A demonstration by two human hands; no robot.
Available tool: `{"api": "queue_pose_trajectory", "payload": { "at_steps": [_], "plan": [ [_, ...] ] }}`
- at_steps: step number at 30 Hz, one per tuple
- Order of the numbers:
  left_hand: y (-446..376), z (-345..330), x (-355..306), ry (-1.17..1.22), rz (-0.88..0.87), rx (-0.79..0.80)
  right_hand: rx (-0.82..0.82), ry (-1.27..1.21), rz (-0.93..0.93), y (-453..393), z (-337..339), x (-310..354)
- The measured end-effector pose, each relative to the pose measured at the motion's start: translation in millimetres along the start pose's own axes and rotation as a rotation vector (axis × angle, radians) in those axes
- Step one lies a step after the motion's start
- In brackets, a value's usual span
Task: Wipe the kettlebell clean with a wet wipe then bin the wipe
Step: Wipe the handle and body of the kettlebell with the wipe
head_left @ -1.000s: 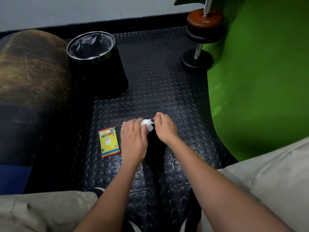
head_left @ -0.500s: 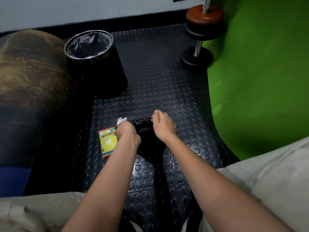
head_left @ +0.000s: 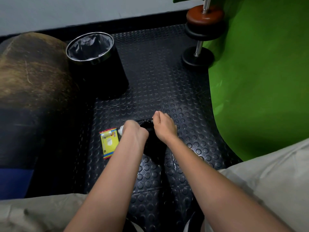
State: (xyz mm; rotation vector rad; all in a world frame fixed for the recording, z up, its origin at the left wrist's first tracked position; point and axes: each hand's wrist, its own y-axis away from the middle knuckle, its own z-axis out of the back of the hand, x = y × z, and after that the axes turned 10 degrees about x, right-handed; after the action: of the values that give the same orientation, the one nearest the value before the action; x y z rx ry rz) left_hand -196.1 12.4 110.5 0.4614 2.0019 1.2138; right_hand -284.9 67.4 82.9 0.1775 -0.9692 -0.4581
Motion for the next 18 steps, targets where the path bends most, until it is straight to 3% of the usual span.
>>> {"api": "queue_pose_trajectory", "payload": {
  "at_steps": [3, 7, 11, 13, 14, 16, 18],
  "plan": [
    [12.8, -1.9, 14.5, 0.001, -0.032, 0.112, 0.004, -0.002, 0.001, -0.7, -0.2, -0.3],
    [44.1, 4.9, 31.8, 0.019, -0.049, 0.126, -0.003, 0.004, -0.001, -1.2, 0.0, -1.4],
    [33.8, 7.9, 8.7, -0.037, -0.03, 0.162, 0.0, 0.019, 0.009, -1.7, 0.0, -2.4],
    [36.1, 8.8, -1.8, -0.273, -0.006, 0.097, 0.004, 0.024, 0.015, -2.0, -0.3, -3.1],
    [33.0, 9.1, -8.3, -0.191, 0.035, -0.002, 0.006, 0.022, 0.019, -1.9, 0.0, -3.4],
    [31.0, 16.3, -20.5, -0.071, 0.067, 0.051, 0.012, 0.015, 0.021, -1.0, 1.3, -3.3],
    [26.1, 19.9, -25.5, -0.287, 0.058, -0.039, 0.016, 0.013, 0.023, -0.4, 2.4, -3.3]
  ]
}}
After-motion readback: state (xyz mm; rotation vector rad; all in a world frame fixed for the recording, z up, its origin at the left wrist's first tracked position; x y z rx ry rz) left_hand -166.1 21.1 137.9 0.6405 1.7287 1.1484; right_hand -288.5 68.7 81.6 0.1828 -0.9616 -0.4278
